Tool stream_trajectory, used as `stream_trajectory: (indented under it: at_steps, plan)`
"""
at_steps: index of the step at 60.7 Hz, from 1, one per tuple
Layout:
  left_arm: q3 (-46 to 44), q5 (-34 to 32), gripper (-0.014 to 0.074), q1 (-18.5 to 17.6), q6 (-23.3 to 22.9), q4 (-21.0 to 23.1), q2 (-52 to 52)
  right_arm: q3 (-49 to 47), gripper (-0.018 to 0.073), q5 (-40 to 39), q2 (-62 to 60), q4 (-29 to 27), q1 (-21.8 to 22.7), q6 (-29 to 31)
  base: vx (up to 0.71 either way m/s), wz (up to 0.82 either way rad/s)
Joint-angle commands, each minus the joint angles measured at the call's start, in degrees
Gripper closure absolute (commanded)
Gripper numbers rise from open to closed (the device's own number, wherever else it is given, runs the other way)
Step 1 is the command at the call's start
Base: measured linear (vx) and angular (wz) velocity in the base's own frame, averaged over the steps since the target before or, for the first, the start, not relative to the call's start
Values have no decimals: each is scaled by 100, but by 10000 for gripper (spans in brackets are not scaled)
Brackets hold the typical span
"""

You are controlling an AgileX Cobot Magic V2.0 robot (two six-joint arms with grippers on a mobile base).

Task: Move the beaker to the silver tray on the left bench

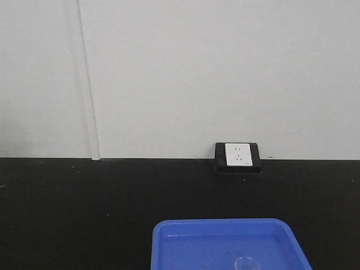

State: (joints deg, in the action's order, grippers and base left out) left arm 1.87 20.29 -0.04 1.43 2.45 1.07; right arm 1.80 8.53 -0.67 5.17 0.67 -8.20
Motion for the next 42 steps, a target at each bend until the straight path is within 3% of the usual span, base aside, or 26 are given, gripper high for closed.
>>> stream_trajectory:
  at_steps: [1,42]
  plan:
    - [122,-415,595,-19,-3,48,50,27,571,-485,-70,6,37,43,0,0]
    - [122,-421,595,-19,-3,48,50,27,571,-485,-70,6,37,43,0,0]
